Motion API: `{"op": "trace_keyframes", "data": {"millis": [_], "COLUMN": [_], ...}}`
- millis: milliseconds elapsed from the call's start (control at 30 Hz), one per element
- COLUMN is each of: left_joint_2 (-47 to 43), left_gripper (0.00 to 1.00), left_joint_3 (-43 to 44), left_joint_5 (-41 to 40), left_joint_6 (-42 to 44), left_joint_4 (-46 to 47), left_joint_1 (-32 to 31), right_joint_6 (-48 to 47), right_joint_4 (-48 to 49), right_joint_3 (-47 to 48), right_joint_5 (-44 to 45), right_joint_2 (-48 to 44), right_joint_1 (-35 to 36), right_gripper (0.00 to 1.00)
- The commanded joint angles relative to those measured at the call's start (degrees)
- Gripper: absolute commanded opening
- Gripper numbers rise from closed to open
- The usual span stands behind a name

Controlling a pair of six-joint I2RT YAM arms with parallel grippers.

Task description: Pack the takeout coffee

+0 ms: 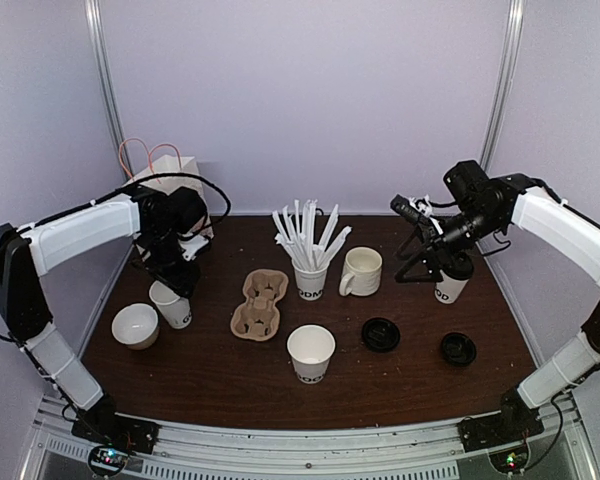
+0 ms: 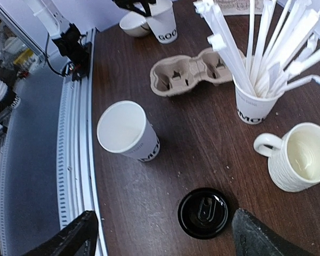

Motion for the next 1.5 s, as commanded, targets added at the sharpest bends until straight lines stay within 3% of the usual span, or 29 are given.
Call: {"op": "trace_keyframes", "data": {"millis": [0,100,333,433,500,767,1067,1267,1467], "left_joint_2": [-6.1,-8.5,-14.3,-18.3,-19.0,-16.9,-17.9,-17.2,-18.1], "left_gripper": [0.50,0.52,0.58,0.73,0.78,0.79,0.78,0.77,0.76], "left_joint_3": [6.6,7.8,1.8,-7.2,-10.0,-9.8,-10.7,-10.7,-11.6], "left_joint_5": [0.2,-1.4,-1.4,-1.1,0.2,1.2,0.8,1.7,1.5], "left_joint_6": [-0.8,1.7,5.2,11.2,10.6,8.0,8.4,8.0,8.9], "left_joint_4": [-2.7,1.8,22.7,37.2,41.6,42.8,42.4,42.6,44.0], "left_joint_1": [-4.2,-9.0,-16.1,-20.3,-20.5,-20.5,-20.5,-20.5,-20.4], "right_joint_6": [-6.6,-9.7,-13.4,-14.1,-14.5,-15.9,-16.2,-15.4,-14.9], "right_joint_4": [0.6,4.6,12.8,16.4,18.7,24.6,25.0,24.0,22.5], "right_joint_3": [-8.4,-14.7,-23.2,-24.7,-25.5,-26.0,-26.3,-25.4,-24.6], "right_joint_5": [13.0,21.8,37.3,41.3,43.1,46.8,46.3,46.0,43.6], "right_joint_2": [-2.2,-2.0,-1.3,-0.1,1.2,7.5,10.0,11.0,11.6], "right_joint_1": [0.4,2.9,13.3,16.5,18.0,21.6,23.1,23.2,23.2], "right_gripper": [0.86,0.79,0.62,0.57,0.55,0.50,0.43,0.26,0.20]}}
